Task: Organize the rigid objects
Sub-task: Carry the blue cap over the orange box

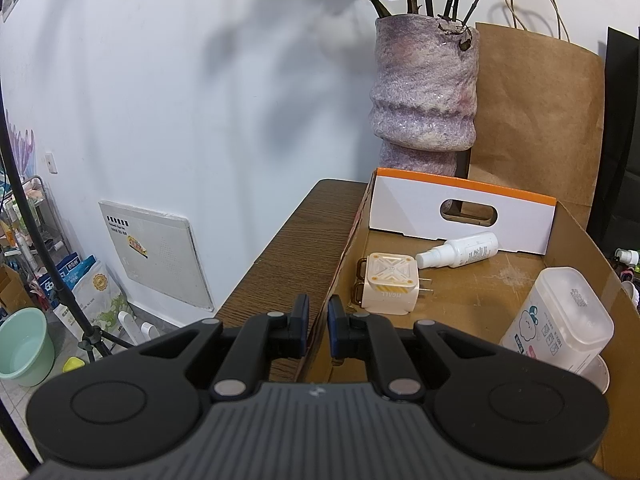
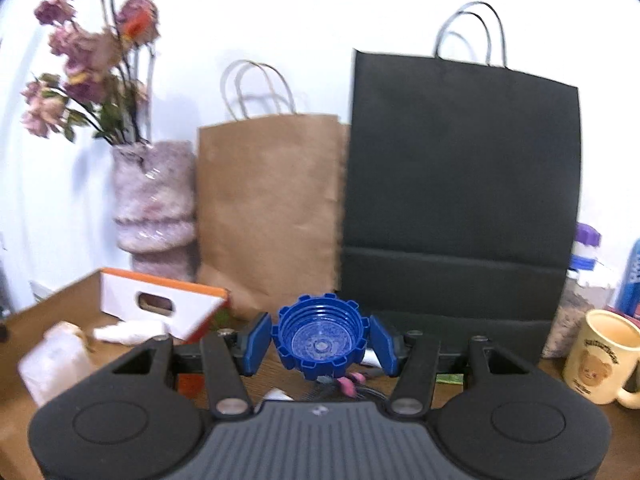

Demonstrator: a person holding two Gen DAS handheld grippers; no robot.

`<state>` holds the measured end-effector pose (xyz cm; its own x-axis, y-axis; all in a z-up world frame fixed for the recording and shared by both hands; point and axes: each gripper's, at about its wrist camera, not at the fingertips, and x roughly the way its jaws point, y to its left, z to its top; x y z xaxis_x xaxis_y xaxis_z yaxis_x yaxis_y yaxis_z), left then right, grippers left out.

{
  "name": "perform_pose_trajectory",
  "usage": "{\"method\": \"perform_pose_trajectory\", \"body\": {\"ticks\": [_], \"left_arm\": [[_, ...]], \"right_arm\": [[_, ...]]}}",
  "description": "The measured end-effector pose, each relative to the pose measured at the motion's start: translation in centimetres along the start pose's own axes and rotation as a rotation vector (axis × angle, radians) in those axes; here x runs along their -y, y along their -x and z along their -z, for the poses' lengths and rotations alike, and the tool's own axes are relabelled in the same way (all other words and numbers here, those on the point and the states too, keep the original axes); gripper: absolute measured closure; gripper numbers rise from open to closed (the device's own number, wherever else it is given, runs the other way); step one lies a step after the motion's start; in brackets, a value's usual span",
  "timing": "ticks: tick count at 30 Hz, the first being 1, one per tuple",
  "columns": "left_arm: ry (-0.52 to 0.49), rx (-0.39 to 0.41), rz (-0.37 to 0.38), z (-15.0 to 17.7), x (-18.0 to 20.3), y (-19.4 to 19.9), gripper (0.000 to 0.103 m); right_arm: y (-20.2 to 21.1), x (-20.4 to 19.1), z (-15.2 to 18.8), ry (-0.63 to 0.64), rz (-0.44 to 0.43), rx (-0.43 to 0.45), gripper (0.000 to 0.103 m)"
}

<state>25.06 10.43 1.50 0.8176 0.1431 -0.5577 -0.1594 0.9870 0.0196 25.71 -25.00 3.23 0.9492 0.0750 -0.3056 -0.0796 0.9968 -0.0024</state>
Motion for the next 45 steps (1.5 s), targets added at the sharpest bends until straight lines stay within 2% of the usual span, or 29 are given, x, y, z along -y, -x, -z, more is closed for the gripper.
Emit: {"method": "perform_pose_trajectory", "body": {"ticks": [17,24,33,45], "left_arm": [[-0.024,0.007,-0.026,0.1,0.6,0.2,0.092],[-0.032,0.014,-0.033,0.2,0.7,0.2,0.092],[-0.036,0.019,-0.033,0.2,0.8,0.2,0.092],[-0.037,0.023,-0.031,0.2,0.7,0.2,0.092]], "right_arm": [[-0.7,-9.7,-1.9,0.069,-0.238,0.027,0.05],[-1.1,-13.5,-2.8,0.116,-0.324,0.012,0.05],[-2.6,-15.7,-2.1,0.159,-0.343,-0.072,0.05],[-3.0,-15.7,-1.5,0.157,-0.344,-0.092,0.05]]}}
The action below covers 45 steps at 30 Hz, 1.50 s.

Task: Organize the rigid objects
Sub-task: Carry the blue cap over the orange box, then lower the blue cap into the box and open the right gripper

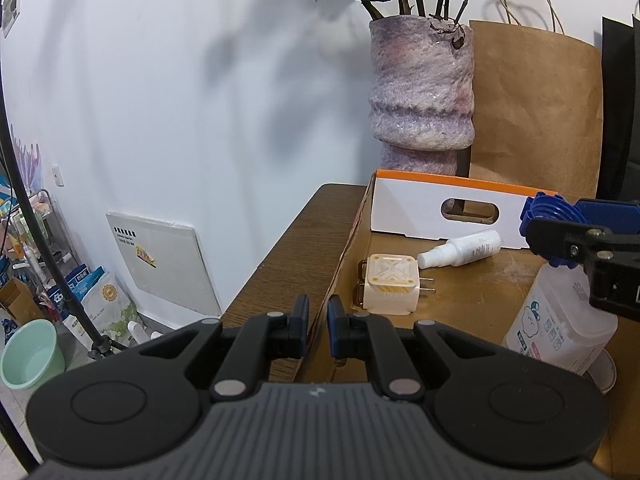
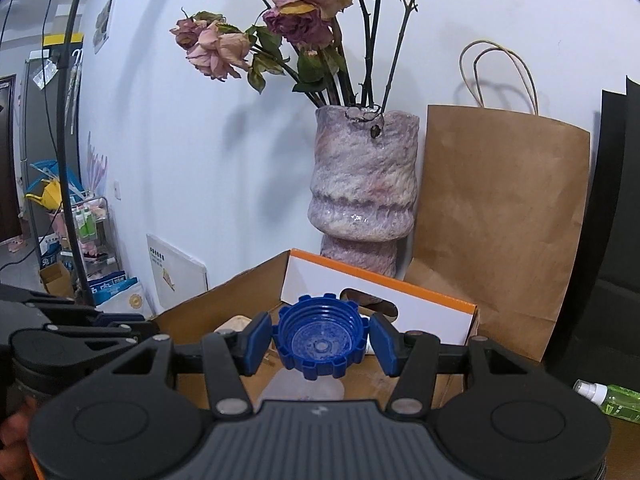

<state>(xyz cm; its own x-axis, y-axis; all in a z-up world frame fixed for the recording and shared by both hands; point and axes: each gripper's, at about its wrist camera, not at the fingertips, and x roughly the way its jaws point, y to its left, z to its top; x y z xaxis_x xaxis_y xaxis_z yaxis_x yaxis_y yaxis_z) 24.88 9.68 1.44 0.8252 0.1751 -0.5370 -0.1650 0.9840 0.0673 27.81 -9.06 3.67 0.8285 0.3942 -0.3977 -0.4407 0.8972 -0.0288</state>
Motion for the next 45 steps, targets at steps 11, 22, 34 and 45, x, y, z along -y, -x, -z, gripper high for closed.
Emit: {"method": "perform_pose_trajectory", "body": {"ticks": [11,22,34,45], "left_arm": [[0.002,0.004,0.002,0.1,0.0,0.1,0.092],[0.005,0.005,0.002,0.0,0.0,0.1,0.092],[0.005,0.005,0.002,0.0,0.0,0.1,0.092],[0.005,0.005,0.001,0.1,0.0,0.1,0.092]], "right_arm": [[-0.1,0.2,0.1,-0.009,0.015,-0.011,0.05],[0.6,0.7,0.1,-0.033,0.024,0.019,0.0],[0.8,0.5,0.2,-0.028,0.024,0.017,0.0],[1.1,0.5,0.2,-0.019,0.025,0.045,0.0]]}}
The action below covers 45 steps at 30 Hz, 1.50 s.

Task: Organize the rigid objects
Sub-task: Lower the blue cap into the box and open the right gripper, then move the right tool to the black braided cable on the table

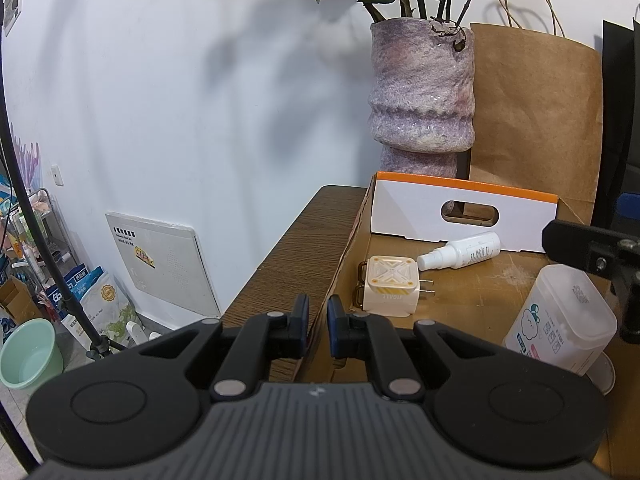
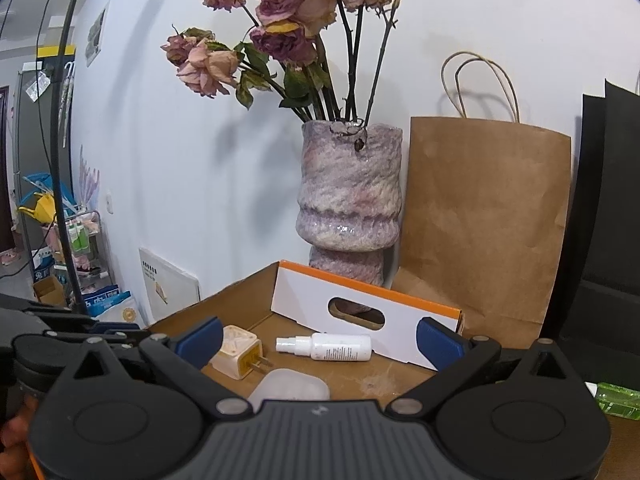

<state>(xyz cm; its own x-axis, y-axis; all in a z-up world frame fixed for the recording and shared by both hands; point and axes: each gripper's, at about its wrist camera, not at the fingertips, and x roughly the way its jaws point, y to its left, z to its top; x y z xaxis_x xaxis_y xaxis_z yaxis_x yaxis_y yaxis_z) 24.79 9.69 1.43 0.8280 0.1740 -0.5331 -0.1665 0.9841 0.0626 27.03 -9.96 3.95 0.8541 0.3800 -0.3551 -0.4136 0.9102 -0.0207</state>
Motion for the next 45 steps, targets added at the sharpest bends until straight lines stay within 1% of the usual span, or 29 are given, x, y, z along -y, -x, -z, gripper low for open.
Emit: {"method": "perform_pose_trajectory", "body": {"ticks": [5,12,19,23,31,34,40,45], "left_arm": [[0.001,0.0,0.0,0.0,0.0,0.0,0.092],[0.001,0.0,0.0,0.0,0.0,0.0,0.092],[0.001,0.001,0.0,0.0,0.0,0.0,0.092],[0.001,0.001,0.0,0.0,0.0,0.0,0.092],[0.002,0.001,0.0,0.0,0.0,0.0,0.092],[0.002,0.001,0.0,0.0,0.0,0.0,0.092],[0.002,0.001,0.0,0.0,-0.1,0.0,0.093],[0.002,0.001,0.0,0.0,-0.1,0.0,0.093]], "right_arm": [[0.4,0.3,-0.2,0.014,0.028,0.002,0.0],[1.3,2.1,-0.5,-0.004,0.066,0.013,0.0],[2.6,5.6,-0.3,-0.05,0.145,0.022,0.0],[3.0,7.8,0.3,-0.066,0.198,0.011,0.0],[3.9,12.1,2.0,-0.096,0.297,-0.039,0.0],[3.9,13.9,2.9,-0.117,0.332,-0.071,0.0],[2.5,16.3,4.8,-0.166,0.366,-0.16,0.0],[1.1,17.2,6.2,-0.185,0.374,-0.235,0.0]]}}
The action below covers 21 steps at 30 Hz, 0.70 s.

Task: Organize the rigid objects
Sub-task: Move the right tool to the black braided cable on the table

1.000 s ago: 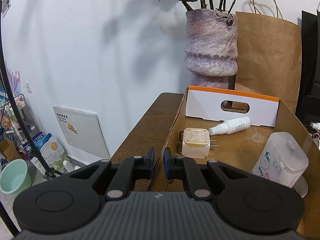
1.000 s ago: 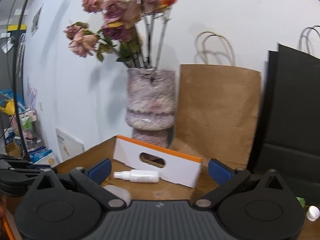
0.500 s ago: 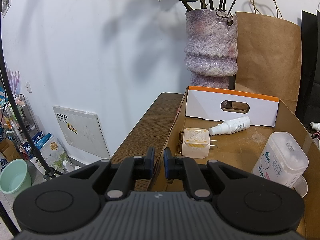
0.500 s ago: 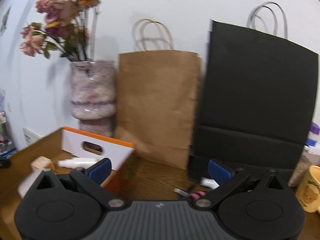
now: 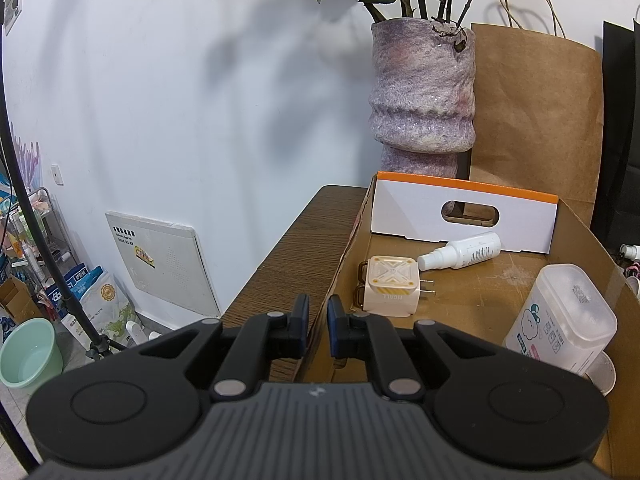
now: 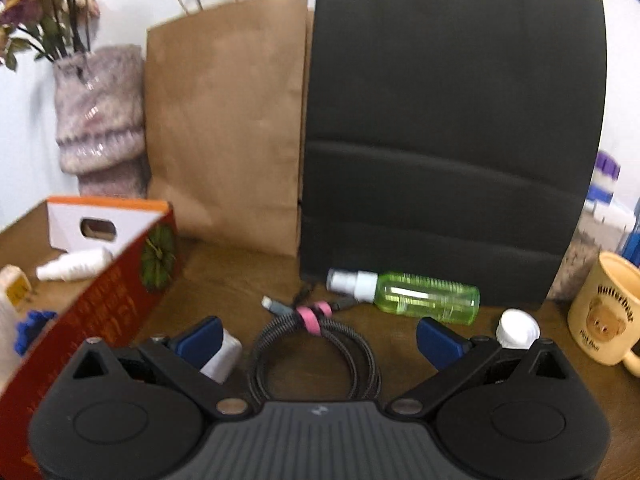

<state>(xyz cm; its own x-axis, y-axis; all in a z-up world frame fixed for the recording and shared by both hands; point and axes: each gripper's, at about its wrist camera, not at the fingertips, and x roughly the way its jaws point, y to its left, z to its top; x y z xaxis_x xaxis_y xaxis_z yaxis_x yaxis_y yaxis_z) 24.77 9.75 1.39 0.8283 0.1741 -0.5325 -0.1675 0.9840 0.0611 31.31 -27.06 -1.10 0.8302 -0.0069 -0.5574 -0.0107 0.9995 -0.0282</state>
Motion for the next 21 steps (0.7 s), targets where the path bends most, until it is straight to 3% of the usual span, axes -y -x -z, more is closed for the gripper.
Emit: {"method": "perform_pose_trajectory", "body": {"ticks": [16,21], "left_arm": [[0.0,0.0,-0.001,0.0,0.0,0.0,0.093],[0.002,0.001,-0.002,0.0,0.0,0.0,0.092]], "right_arm": [[-3.3,-0.9,1.6,0.003,-0.007,-0.108,0.0],[-4.0,-0.2,1.5,-0.047,-0.032,-0.109,0.0]]}}
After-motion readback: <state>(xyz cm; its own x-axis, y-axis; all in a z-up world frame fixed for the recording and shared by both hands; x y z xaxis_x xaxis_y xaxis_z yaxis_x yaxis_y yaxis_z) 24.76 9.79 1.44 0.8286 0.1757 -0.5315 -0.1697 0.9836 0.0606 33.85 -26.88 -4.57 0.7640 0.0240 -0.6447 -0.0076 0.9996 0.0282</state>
